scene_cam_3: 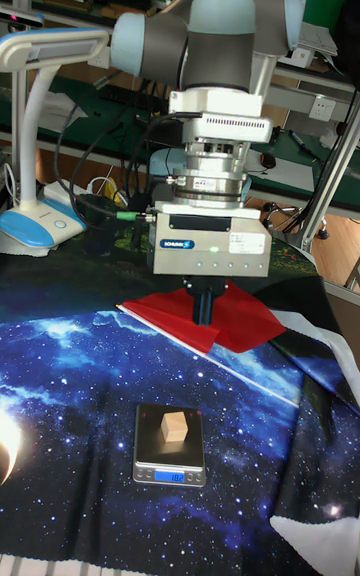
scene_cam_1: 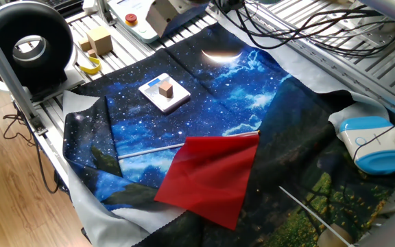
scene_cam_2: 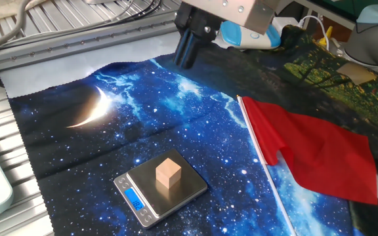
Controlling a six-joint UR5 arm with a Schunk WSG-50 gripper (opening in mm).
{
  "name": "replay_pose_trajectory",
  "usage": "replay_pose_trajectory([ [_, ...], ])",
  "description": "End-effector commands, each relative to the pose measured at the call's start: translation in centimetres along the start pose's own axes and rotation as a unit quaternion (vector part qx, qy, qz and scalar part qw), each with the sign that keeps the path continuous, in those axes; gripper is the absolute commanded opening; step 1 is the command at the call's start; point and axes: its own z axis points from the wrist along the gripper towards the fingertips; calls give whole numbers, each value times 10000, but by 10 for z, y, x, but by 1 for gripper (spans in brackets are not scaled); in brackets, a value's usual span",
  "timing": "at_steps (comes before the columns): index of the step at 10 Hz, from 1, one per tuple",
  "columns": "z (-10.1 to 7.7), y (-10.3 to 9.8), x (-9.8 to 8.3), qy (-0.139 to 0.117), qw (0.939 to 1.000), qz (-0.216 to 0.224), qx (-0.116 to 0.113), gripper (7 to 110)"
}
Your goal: Remove the object from the scale
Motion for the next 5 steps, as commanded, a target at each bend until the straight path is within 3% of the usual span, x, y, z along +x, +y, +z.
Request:
replay_pose_trajectory([
  [1, 14, -11, 27, 398, 9990, 199, 67, 7],
  [3, 25, -21, 37, 381, 9992, 38, 136, 7],
  [5, 28, -18, 41, 405, 9991, 3, 87, 7],
])
